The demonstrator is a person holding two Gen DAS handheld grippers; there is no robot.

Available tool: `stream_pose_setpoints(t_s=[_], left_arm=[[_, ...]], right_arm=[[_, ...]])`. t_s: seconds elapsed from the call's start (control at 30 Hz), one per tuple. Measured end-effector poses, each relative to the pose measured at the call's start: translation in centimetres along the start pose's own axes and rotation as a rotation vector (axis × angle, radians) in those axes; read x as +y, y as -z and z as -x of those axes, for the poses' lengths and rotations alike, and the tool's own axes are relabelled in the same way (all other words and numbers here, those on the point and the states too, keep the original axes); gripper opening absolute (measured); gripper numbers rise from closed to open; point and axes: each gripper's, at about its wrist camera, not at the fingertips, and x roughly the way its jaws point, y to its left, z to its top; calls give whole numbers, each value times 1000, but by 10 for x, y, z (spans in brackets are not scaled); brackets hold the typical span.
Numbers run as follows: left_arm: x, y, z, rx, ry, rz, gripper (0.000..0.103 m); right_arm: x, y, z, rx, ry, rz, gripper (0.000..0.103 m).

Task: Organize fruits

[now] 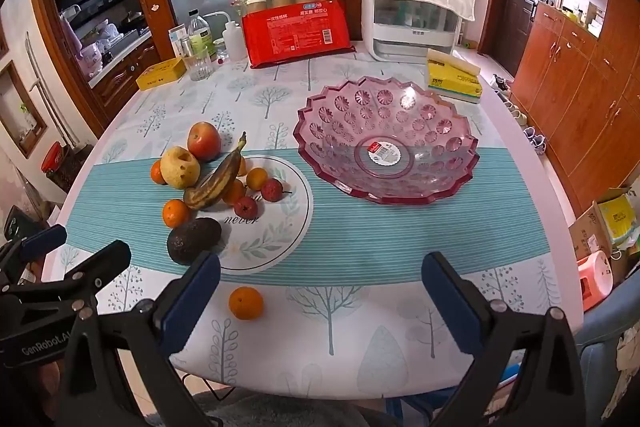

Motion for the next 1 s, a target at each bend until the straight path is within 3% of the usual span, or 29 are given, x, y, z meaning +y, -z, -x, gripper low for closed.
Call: stream_pose_setpoints(t_s=[1.0], left_arm=[[-4, -11, 4, -6, -4, -2, 102]], right_arm=[[5, -9, 0, -4, -10, -13, 101]])
